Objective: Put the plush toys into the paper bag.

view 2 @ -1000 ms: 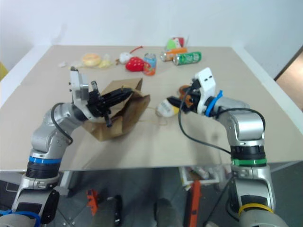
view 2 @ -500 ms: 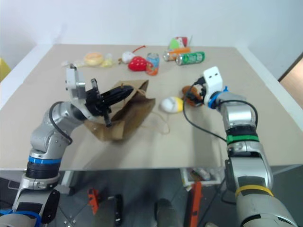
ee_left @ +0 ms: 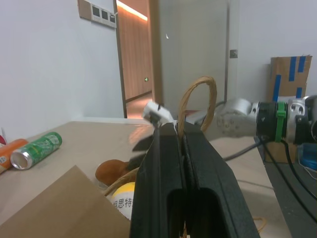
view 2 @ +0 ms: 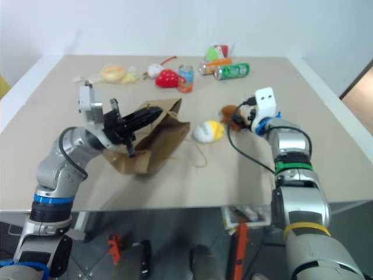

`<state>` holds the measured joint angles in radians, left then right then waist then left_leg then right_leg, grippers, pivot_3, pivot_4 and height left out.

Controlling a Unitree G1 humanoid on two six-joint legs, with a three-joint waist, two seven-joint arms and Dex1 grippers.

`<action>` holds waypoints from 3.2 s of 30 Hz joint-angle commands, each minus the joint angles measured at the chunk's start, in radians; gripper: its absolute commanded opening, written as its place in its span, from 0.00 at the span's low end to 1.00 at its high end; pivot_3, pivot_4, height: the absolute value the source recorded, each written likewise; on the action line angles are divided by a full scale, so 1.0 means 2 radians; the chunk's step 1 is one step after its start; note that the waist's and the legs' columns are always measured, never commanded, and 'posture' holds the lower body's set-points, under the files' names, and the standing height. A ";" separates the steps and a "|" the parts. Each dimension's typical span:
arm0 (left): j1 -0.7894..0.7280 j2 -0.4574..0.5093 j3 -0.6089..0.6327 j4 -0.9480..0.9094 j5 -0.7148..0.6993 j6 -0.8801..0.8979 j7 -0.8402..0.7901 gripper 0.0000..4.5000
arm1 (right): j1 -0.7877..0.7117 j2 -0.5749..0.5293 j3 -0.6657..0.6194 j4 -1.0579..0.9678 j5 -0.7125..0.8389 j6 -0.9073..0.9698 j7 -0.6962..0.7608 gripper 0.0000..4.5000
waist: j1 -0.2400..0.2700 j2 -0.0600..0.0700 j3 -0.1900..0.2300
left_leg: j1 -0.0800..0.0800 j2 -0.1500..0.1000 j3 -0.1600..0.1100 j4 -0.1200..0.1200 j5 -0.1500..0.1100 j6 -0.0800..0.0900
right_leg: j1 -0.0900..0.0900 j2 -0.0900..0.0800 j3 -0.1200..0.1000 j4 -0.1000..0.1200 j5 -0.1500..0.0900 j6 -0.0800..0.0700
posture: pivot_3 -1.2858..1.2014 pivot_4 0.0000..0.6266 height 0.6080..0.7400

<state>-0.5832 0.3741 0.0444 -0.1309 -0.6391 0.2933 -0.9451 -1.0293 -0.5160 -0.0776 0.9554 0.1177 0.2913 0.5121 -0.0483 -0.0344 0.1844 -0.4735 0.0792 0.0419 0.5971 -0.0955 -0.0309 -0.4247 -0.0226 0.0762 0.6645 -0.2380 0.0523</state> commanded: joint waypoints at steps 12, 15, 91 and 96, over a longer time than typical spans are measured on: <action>-0.007 0.011 0.017 -0.016 -0.005 -0.004 0.005 0.00 | -0.015 0.029 -0.003 0.038 -0.023 -0.034 -0.022 0.39 | 0.000 0.000 0.000 | 0.000 0.000 0.000 0.000 0.000 0.000 | 0.000 0.000 0.000 0.000 0.000 0.000 | 0.52 0.24 1.00; -0.011 0.016 0.021 -0.014 -0.009 -0.002 0.001 0.00 | -0.012 0.027 -0.002 0.028 -0.024 -0.033 -0.016 0.21 | 0.000 0.000 0.000 | 0.000 0.000 0.000 0.000 0.000 0.000 | 0.000 0.000 0.000 0.000 0.000 0.000 | 0.52 0.24 1.00; -0.025 0.028 0.016 -0.034 -0.062 0.079 -0.014 0.00 | 0.160 -0.156 0.081 -0.585 0.175 0.162 0.335 0.01 | 0.002 0.001 0.000 | 0.000 0.000 -0.001 0.001 0.000 0.000 | 0.001 -0.001 -0.001 0.000 -0.001 -0.002 | 0.52 0.24 1.00; -0.025 0.026 0.015 -0.034 -0.062 0.079 -0.014 0.00 | 0.144 -0.120 0.125 -0.566 0.144 0.154 0.320 0.01 | 0.002 0.001 0.000 | 0.000 0.000 -0.001 0.001 0.000 0.000 | 0.001 0.000 -0.001 0.000 -0.001 -0.002 | 0.52 0.24 1.00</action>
<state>-0.6197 0.4265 0.0671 -0.1668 -0.7540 0.4587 -0.9693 -0.7094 -0.7605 0.1675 -0.1715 0.4225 0.6192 1.1593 -0.0447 -0.0325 0.1853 -0.4729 0.0791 0.0405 0.6000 -0.0960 -0.0316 -0.4233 -0.0236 0.0745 0.6646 -0.2399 0.0476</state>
